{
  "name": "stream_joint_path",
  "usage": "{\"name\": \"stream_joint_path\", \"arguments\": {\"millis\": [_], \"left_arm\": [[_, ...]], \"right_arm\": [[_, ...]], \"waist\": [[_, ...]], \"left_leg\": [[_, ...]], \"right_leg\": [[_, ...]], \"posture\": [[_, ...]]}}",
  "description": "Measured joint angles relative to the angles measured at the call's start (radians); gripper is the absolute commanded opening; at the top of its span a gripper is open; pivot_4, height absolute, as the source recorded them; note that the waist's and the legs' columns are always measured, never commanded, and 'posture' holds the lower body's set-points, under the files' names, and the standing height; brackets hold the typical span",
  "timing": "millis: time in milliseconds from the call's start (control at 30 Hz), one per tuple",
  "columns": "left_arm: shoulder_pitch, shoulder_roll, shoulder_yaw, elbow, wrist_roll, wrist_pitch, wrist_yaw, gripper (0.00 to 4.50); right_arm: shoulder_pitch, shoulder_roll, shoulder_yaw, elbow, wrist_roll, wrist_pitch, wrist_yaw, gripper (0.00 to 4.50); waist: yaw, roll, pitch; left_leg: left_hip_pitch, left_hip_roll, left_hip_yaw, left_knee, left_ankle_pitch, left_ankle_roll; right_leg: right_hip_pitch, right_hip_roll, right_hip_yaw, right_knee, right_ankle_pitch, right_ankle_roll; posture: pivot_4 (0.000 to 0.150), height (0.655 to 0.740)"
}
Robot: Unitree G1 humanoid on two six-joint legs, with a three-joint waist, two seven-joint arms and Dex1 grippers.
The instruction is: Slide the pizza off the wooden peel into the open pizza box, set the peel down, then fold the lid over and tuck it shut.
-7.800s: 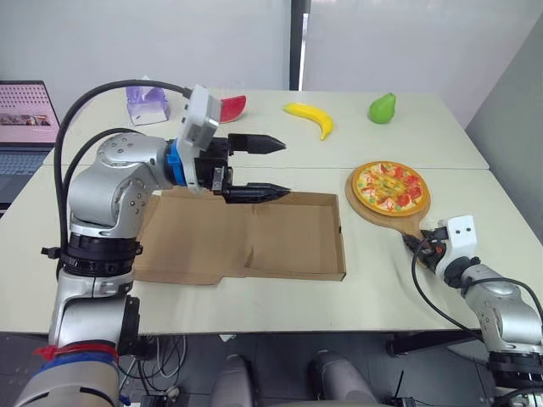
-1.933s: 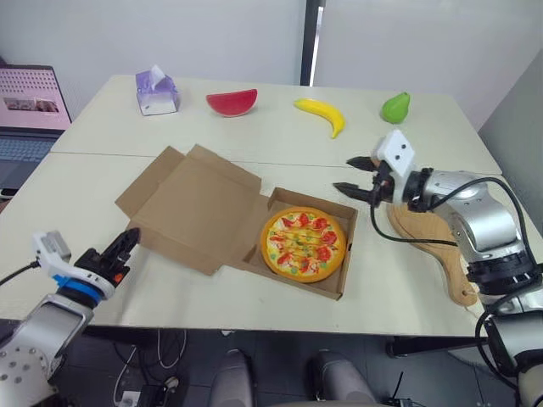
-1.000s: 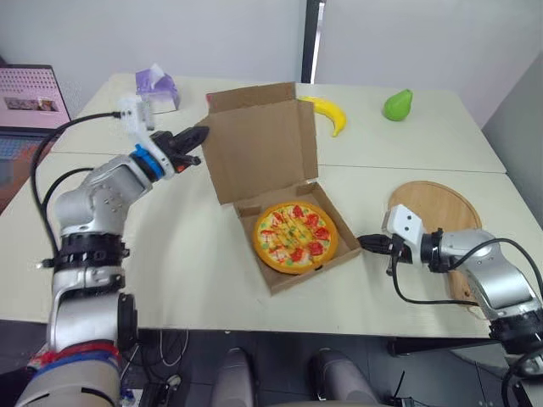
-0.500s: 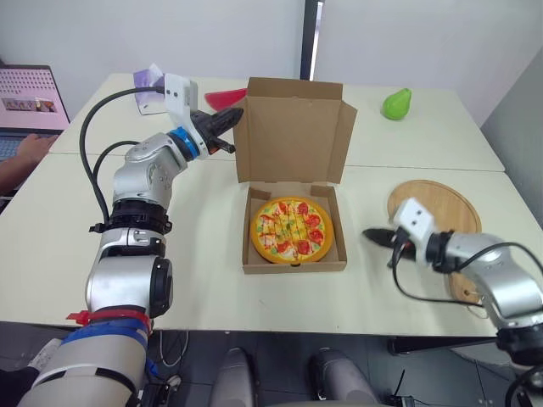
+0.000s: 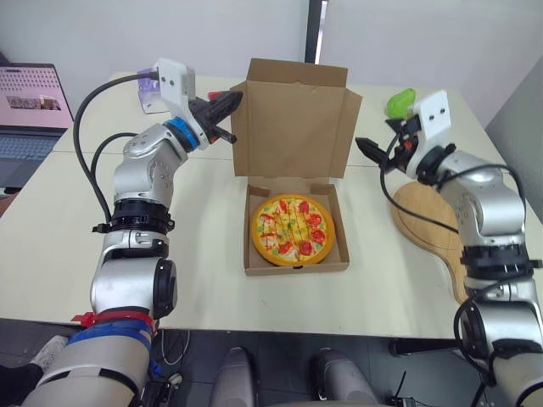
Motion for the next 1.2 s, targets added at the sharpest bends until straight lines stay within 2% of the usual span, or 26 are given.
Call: {"name": "stream_joint_path", "arguments": {"millis": [233, 333, 700, 1033, 1200], "left_arm": [[0.025, -0.006, 0.004, -0.030, 0.000, 0.009, -0.011, 0.00], [0.027, -0.006, 0.005, -0.045, 0.000, 0.020, -0.017, 0.00], [0.058, -0.015, 0.017, -0.095, 0.000, 0.043, -0.008, 0.00], [0.068, -0.017, 0.017, -0.124, 0.000, 0.063, 0.007, 0.00], [0.066, -0.028, 0.016, -0.132, 0.013, 0.063, 0.031, 0.00]], "right_arm": [[-0.178, 0.063, -0.007, 0.239, 0.021, -0.027, 0.025, 4.47], [-0.200, 0.076, -0.003, 0.282, 0.028, -0.044, 0.063, 3.89], [-0.210, 0.091, 0.015, 0.341, 0.000, -0.107, 0.068, 0.05], [-0.160, 0.087, 0.018, 0.176, -0.017, -0.032, 0.010, 0.05], [-0.156, 0.125, 0.015, 0.157, -0.019, 0.002, -0.063, 0.05]], "waist": [[-0.003, 0.001, 0.000], [-0.003, 0.001, 0.000], [-0.003, 0.001, 0.000], [-0.002, 0.001, 0.000], [-0.002, 0.001, 0.000]], "left_leg": [[0.000, 0.000, 0.000, -0.001, 0.000, 0.000], [0.000, 0.000, 0.000, -0.001, 0.000, 0.000], [0.000, 0.000, 0.000, 0.000, 0.000, 0.000], [0.000, 0.000, 0.000, 0.000, 0.000, 0.000], [0.000, 0.000, 0.000, 0.000, 0.000, 0.000]], "right_leg": [[-0.001, 0.000, 0.000, 0.000, 0.000, 0.000], [-0.001, 0.000, 0.000, 0.000, 0.000, 0.000], [-0.001, 0.000, 0.000, 0.001, 0.000, 0.000], [-0.001, 0.000, 0.000, 0.001, 0.000, 0.000], [-0.001, 0.000, 0.000, 0.002, 0.000, 0.000]], "posture": [[0.150, 0.7400], [0.150, 0.7400], [0.150, 0.7400], [0.150, 0.7400], [0.150, 0.7400]]}}
